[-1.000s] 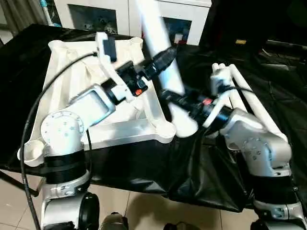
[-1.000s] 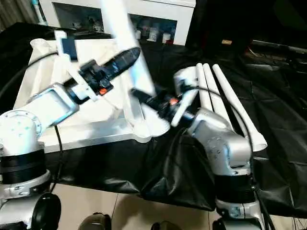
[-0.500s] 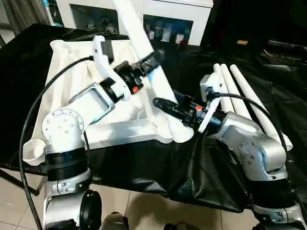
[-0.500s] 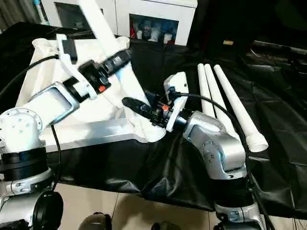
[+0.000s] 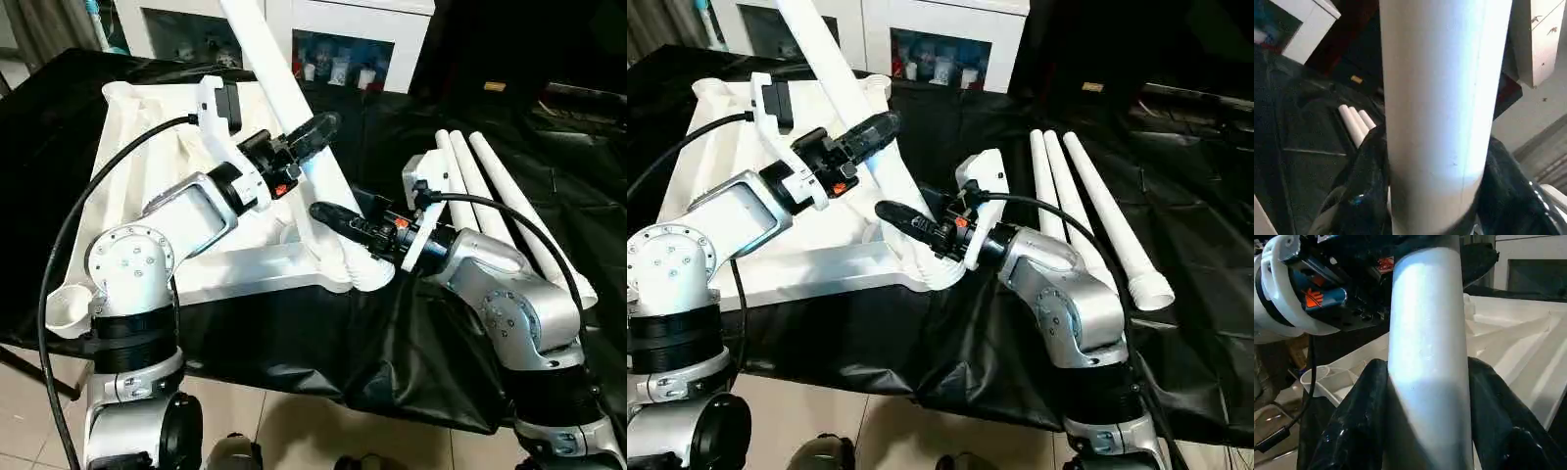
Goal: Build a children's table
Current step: Pick table leg
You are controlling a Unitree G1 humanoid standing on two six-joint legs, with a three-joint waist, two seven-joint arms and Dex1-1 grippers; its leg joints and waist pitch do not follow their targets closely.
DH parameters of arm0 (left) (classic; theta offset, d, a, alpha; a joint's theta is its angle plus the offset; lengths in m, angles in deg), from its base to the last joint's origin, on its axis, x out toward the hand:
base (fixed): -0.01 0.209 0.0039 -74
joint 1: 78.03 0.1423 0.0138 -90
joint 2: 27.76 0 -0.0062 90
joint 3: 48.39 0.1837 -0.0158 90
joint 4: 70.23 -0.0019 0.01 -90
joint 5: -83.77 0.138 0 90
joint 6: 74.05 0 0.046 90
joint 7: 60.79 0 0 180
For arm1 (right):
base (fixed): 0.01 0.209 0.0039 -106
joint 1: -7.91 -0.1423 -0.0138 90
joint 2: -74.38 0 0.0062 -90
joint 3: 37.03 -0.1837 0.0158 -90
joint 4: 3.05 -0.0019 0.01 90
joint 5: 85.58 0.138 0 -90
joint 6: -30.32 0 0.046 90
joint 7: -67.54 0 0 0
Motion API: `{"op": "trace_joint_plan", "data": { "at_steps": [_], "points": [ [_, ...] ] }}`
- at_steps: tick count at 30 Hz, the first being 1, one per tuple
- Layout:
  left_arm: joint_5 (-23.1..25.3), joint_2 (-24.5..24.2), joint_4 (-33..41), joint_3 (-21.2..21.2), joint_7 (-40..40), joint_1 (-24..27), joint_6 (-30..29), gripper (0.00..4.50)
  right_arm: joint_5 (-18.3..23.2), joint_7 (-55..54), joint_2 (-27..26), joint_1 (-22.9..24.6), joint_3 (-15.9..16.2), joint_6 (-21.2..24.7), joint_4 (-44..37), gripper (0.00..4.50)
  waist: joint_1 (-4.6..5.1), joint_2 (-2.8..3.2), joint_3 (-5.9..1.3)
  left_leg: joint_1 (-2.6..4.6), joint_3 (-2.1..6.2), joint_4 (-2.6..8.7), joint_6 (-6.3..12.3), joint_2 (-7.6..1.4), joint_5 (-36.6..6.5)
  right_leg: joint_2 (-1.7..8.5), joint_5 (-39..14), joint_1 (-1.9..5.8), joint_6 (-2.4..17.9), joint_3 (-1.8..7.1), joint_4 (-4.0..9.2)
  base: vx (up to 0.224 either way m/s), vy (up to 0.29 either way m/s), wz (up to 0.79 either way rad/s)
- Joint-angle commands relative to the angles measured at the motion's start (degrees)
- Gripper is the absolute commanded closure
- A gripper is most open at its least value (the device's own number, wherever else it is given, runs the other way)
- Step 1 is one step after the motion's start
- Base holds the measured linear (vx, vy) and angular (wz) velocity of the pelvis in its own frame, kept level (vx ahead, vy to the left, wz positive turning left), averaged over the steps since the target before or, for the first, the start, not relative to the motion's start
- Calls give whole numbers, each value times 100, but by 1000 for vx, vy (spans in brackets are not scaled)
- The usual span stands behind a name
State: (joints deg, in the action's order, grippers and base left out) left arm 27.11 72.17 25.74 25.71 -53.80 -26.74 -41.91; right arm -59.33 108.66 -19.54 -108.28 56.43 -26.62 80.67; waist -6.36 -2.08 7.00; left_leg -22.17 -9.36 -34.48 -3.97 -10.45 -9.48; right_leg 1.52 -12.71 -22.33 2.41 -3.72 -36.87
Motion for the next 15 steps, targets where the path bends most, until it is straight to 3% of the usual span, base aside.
{"op": "trace_joint_plan", "data": {
  "at_steps": [1, 5, 8, 13, 15],
  "points": [
    [-36, -1, -12, -34, -136, 45, -98, 248, -35, -9, 39, -6, -11, -133, -32, 267, 8, 58, -488, 81, 101, 346, 115, -259, -486, 618, -294, 330, 853, 378, 468, 0, 0, 0],
    [23, -67, 35, 25, 45, 48, -5, 266, -76, -18, 42, -33, -6, -166, 2, 267, 6, 61, -489, 84, 105, 353, 108, -264, -490, 619, -375, 329, 799, 378, 471, 0, 0, 0],
    [140, -168, 78, 128, 213, 28, 75, 267, 0, -25, 35, -59, -50, -94, 24, 197, 8, 57, -495, 84, 105, 353, 119, -265, -446, 618, -299, 331, 796, 378, 461, 0, 0, 0],
    [196, -337, 155, 277, 499, -3, 142, 268, 19, -4, 96, -98, -31, -38, 36, 156, 11, 57, -513, 93, 101, 353, 115, -269, -425, 621, -254, 331, 793, 378, 458, 0, 0, 0],
    [340, -654, 269, 579, 1101, -19, 246, 268, 61, -4, 148, -124, -80, 24, 1, 152, 4, 66, -523, 96, 103, 357, 110, -274, -381, 615, -220, 326, 792, 378, 440, 0, 0, 0]
  ]
}}
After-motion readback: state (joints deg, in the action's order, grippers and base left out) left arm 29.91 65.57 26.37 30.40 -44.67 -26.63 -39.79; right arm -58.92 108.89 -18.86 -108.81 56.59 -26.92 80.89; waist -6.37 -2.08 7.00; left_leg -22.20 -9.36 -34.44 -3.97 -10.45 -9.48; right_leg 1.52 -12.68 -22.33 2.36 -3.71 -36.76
